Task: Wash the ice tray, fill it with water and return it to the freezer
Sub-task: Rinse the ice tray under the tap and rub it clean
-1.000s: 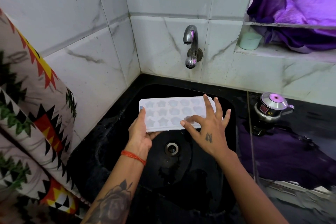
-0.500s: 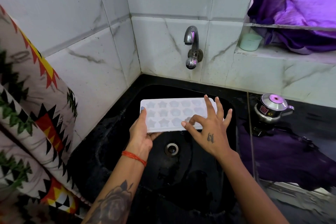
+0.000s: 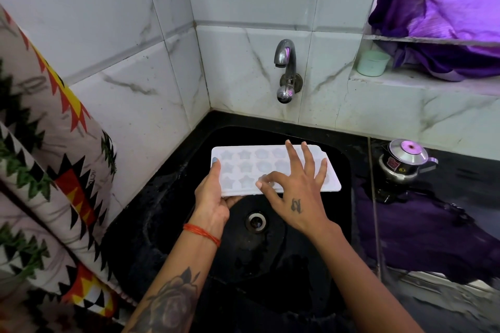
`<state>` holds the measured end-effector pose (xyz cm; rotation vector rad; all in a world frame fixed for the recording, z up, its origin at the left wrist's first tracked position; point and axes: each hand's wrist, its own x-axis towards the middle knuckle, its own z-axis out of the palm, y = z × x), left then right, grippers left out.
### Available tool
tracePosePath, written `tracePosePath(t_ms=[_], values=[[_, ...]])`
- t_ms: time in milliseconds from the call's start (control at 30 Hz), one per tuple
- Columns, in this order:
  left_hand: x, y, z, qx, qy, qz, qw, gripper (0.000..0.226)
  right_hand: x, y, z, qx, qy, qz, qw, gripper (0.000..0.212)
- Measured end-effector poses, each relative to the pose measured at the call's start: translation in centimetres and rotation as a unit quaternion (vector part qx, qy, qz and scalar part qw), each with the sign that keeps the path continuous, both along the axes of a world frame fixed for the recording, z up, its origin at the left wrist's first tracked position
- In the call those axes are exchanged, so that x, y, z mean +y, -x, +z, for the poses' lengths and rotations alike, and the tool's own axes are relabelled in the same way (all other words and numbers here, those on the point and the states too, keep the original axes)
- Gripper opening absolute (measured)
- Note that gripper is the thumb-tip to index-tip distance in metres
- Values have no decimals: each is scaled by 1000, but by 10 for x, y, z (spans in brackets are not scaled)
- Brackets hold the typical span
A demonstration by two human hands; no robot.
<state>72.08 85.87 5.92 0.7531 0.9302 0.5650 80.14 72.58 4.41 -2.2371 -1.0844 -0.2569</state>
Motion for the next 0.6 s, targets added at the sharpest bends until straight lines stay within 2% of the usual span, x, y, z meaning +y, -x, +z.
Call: tracePosePath(t_ms=[233, 500, 600], values=[[-1, 1, 0, 3, 0, -4, 1000, 26, -2, -1, 3, 21, 30, 22, 999, 51], [-3, -1, 0, 3, -2, -4, 1000, 25, -3, -4, 1, -58, 52, -4, 997, 43], [-2, -1, -1, 2, -1, -6, 1000, 29, -2, -3, 0, -44, 37, -1, 998, 44]])
